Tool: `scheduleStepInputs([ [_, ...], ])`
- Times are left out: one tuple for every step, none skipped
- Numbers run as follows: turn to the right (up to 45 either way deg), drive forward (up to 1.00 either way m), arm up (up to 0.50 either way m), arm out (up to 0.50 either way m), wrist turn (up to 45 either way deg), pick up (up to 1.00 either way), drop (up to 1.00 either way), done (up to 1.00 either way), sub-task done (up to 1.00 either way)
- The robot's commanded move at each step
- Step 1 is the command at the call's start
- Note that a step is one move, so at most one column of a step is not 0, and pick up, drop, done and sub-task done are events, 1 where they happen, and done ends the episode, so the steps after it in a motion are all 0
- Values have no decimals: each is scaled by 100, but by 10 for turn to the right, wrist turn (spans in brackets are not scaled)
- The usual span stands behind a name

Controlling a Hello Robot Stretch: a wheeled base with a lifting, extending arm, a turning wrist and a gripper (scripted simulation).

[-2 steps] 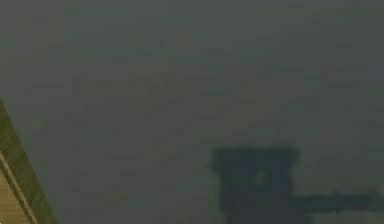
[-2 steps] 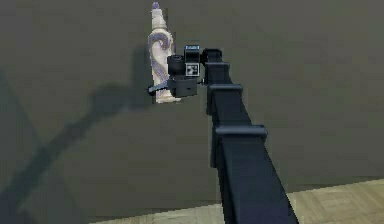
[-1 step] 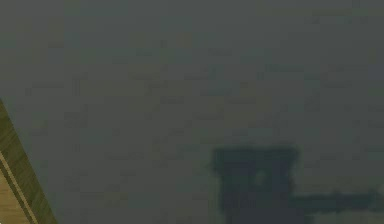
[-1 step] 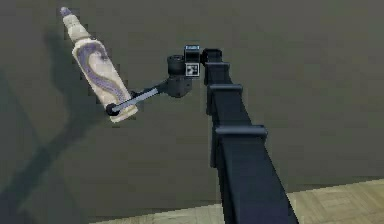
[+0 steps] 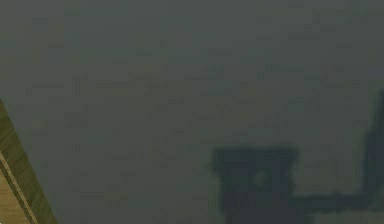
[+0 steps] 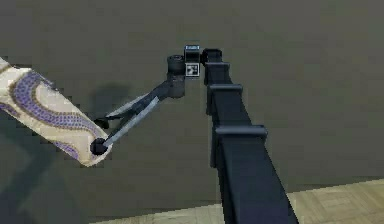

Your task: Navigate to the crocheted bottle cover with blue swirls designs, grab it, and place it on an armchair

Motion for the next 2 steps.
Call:
scheduleStepInputs([
  [0, 0, 0, 0, -210, 0, 0, 0, 0],
  [0, 0, 0, -34, 0, 0, 0, 0, 0],
])
